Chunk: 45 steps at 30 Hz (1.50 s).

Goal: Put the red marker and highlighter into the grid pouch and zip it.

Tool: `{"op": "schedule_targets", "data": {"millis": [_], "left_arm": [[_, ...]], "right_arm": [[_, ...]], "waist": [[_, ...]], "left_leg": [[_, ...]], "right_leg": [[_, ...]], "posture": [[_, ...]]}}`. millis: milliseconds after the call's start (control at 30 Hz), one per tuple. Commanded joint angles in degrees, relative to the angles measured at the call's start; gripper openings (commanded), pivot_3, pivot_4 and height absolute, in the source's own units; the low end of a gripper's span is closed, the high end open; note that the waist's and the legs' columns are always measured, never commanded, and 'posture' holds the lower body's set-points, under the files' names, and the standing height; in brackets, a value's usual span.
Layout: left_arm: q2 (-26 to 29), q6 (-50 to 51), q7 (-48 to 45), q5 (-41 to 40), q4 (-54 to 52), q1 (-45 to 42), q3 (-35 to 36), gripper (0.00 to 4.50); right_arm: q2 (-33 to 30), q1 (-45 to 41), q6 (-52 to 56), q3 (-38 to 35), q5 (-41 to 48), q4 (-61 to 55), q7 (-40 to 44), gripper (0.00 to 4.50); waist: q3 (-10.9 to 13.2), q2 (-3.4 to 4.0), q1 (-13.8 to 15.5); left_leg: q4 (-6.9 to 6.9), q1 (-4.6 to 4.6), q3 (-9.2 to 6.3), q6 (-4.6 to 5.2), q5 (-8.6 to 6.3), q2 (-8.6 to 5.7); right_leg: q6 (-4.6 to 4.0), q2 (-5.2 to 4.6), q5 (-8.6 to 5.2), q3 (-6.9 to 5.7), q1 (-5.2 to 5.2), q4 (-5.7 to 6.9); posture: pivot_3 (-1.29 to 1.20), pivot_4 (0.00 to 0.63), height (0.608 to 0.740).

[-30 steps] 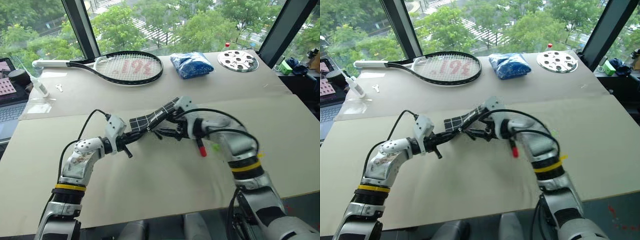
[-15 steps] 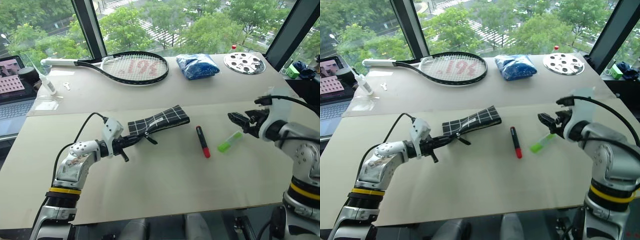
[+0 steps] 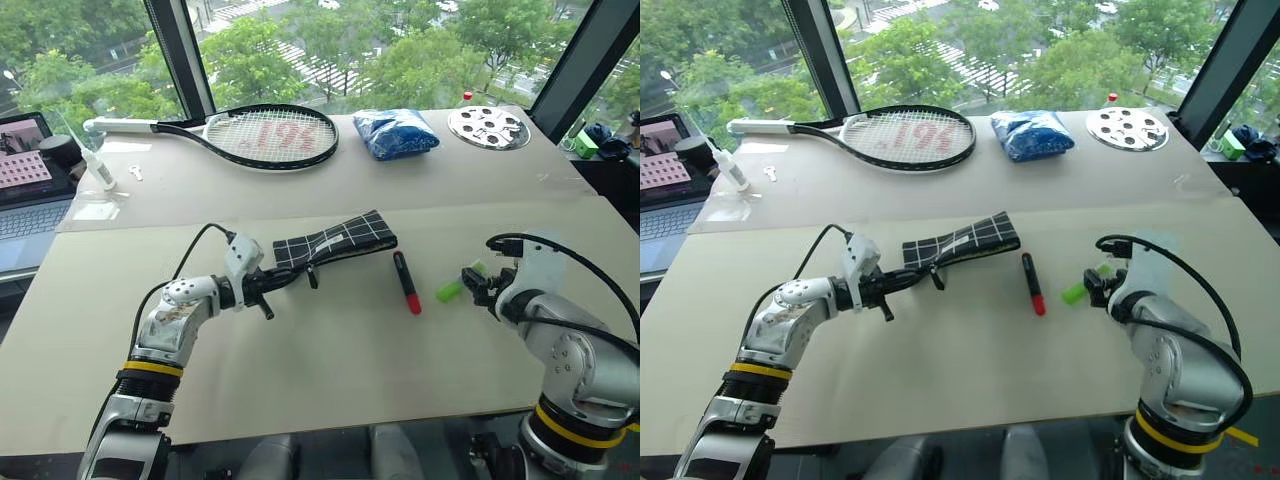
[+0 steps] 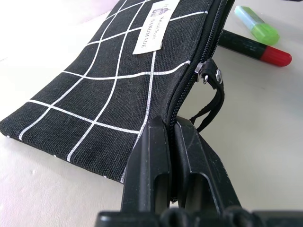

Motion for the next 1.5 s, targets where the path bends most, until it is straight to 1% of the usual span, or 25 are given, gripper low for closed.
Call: {"op": "schedule_targets", "data": {"millis": [33, 167, 300, 433, 700, 833, 867, 900, 967, 1000, 1100, 1167, 1233, 1300, 1333, 1400, 1467, 1500], "left_arm": [[-0.28, -1.66, 0.32, 0.27, -0.53, -0.76, 0.29, 0.00], [-0.58, -1.90, 1.01, 0.27, -0.93, -0.13, 0.63, 0.00], [-0.43, -2.06, 1.85, 0.50, -1.65, 0.94, 0.88, 0.00], [-0.26, -2.17, 2.40, 0.57, -2.11, 1.65, 0.98, 0.00], [-0.08, -2.33, 3.12, 0.46, -3.03, 2.85, 1.37, 0.00], [0.03, -2.33, 3.38, 0.47, -3.34, 3.21, 1.60, 0.00], [0.06, -2.35, 3.41, 0.48, -3.34, 3.24, 1.65, 0.00], [0.12, -2.36, 3.42, 0.46, -3.33, 3.24, 1.72, 0.00], [0.20, -2.33, 3.43, 0.44, -3.31, 3.18, 1.76, 0.00], [0.26, -2.32, 3.42, 0.45, -3.32, 3.15, 1.77, 0.00], [0.49, -2.23, 3.31, 0.42, -3.30, 2.94, 1.77, 0.00], [0.64, -2.08, 3.19, 0.37, -3.26, 2.74, 1.76, 0.00], [0.91, -1.72, 2.72, 0.23, -3.16, 2.53, 1.64, 0.00], [1.20, -1.55, 2.33, 0.21, -2.99, 2.40, 1.48, 0.00], [1.30, -1.53, 2.21, 0.23, -2.91, 2.31, 1.45, 0.00], [1.32, -1.73, 2.13, 0.40, -2.80, 2.01, 1.38, 0.00], [1.24, -1.84, 2.12, 0.48, -2.81, 1.76, 1.32, 0.00], [1.12, -1.82, 2.03, 0.47, -3.07, 1.69, 1.09, 0.00]], "right_arm": [[1.21, -1.36, -2.23, 0.65, -2.25, 0.90, -2.92, 3.58], [3.79, -1.48, -4.54, 1.36, -3.56, 3.60, -4.85, 3.58], [7.83, -1.84, -6.84, 2.39, -4.20, 6.19, -6.45, 3.58], [9.94, -2.10, -8.66, 4.15, -4.65, 8.43, -7.37, 3.58], [8.31, 1.16, -10.48, 7.76, -6.32, 8.68, -7.40, 3.58], [6.36, 4.52, -11.88, 9.08, -6.88, 7.86, -6.73, 2.57], [6.18, 5.08, -12.30, 9.14, -6.82, 7.78, -6.66, 2.26], [5.62, 5.52, -13.00, 9.55, -6.88, 7.82, -6.53, 1.82], [4.81, 5.96, -14.32, 10.05, -7.03, 8.09, -6.40, 1.14], [4.37, 6.08, -15.01, 10.29, -7.13, 8.32, -6.35, 1.03], [2.11, 5.84, -16.89, 10.97, -7.41, 9.26, -5.83, 1.04], [-0.22, 3.88, -19.65, 10.04, -7.35, 11.35, -4.98, 1.04], [-3.60, -0.02, -25.46, 9.09, -5.71, 13.22, -1.76, 1.04], [-6.87, -4.22, -30.56, 8.69, -2.74, 13.55, 3.54, 1.04], [-8.88, -5.60, -33.11, 9.44, -0.96, 12.82, 7.56, 1.04], [-14.97, -6.14, -38.49, 13.74, 2.06, 9.22, 18.21, 1.04], [-20.20, -4.82, -42.74, 17.65, 3.19, 6.51, 25.44, 1.04], [-23.94, -3.06, -45.62, 19.95, 2.65, 5.23, 29.35, 1.04]], "waist": [[0.00, 0.00, -0.03], [0.00, 0.00, -0.07], [-0.01, 0.02, -0.20], [-0.01, 0.02, -0.33], [-0.02, 0.04, -0.40], [-0.02, 0.04, -0.28], [-0.02, 0.04, -0.24], [-0.03, 0.04, -0.24], [-0.02, 0.04, -0.22], [-0.02, 0.04, -0.19], [-0.02, 0.04, -0.21], [-0.02, 0.04, -0.22], [-0.02, 0.04, -0.23], [0.00, 0.08, -0.42], [0.01, 0.09, -0.56], [0.01, 0.10, -0.60], [0.01, 0.09, -0.62], [0.01, 0.08, -0.54]], "left_leg": [[0.00, 0.00, 0.00, 0.00, 0.00, 0.01], [0.00, 0.00, 0.01, 0.00, 0.00, 0.01], [-0.01, 0.02, 0.01, 0.00, 0.00, 0.02], [-0.02, 0.04, 0.02, 0.00, 0.00, 0.03], [-0.02, 0.04, 0.02, 0.01, 0.00, 0.03], [-0.02, 0.05, 0.03, 0.03, -0.02, 0.02], [-0.02, 0.05, 0.04, 0.03, -0.02, 0.02], [-0.02, 0.08, 0.04, 0.03, -0.02, 0.03], [-0.03, 0.10, 0.07, 0.03, -0.02, 0.03], [-0.02, 0.10, 0.07, 0.03, -0.02, 0.03], [-0.03, 0.11, 0.08, 0.04, -0.02, 0.03], [-0.03, 0.11, 0.10, 0.04, -0.02, 0.03], [-0.03, 0.11, 0.12, 0.04, -0.02, 0.02], [-0.03, 0.12, 0.17, 0.04, -0.02, 0.02], [-0.05, 0.15, 0.19, 0.05, -0.03, 0.04], [-0.11, 0.19, 0.21, 0.08, -0.05, 0.10], [-0.12, 0.20, 0.22, 0.14, -0.09, 0.22], [-0.11, 0.23, 0.22, 0.12, -0.15, 0.31]], "right_leg": [[0.00, 0.00, 0.00, 0.00, 0.00, 0.00], [0.00, 0.00, 0.00, 0.00, 0.00, 0.00], [-0.01, 0.00, 0.01, 0.01, 0.00, 0.01], [-0.01, 0.00, 0.01, 0.00, -0.01, 0.01], [-0.01, 0.01, 0.01, 0.00, -0.01, 0.01], [-0.01, 0.01, 0.01, 0.00, 0.00, 0.00], [-0.01, 0.01, 0.01, 0.00, 0.00, 0.00], [-0.01, 0.01, 0.01, -0.01, 0.01, 0.00], [-0.01, 0.01, 0.01, 0.00, 0.02, 0.00], [-0.01, 0.01, 0.01, -0.01, 0.03, 0.00], [-0.01, 0.01, 0.01, 0.00, 0.03, -0.01], [-0.01, 0.01, 0.01, 0.00, 0.03, -0.02], [-0.01, 0.01, 0.01, 0.00, 0.03, -0.02], [0.00, 0.01, 0.02, 0.02, 0.02, -0.04], [0.00, 0.01, 0.01, 0.02, 0.02, -0.04], [0.00, 0.06, 0.01, 0.00, 0.03, -0.07], [0.00, 0.16, 0.01, -0.06, 0.06, -0.09], [0.00, 0.20, 0.01, -0.15, 0.09, -0.09]], "posture": [[0.00, 0.150, 0.740], [0.00, 0.150, 0.740], [0.00, 0.150, 0.740], [0.00, 0.150, 0.740], [0.00, 0.150, 0.740], [0.00, 0.150, 0.740], [0.00, 0.150, 0.740], [0.00, 0.150, 0.740], [0.00, 0.150, 0.740], [0.00, 0.150, 0.740], [0.00, 0.150, 0.740], [0.00, 0.150, 0.740], [0.00, 0.150, 0.740], [0.00, 0.150, 0.740], [0.00, 0.150, 0.740], [0.00, 0.150, 0.740], [0.00, 0.150, 0.740], [0.00, 0.150, 0.740]]}}
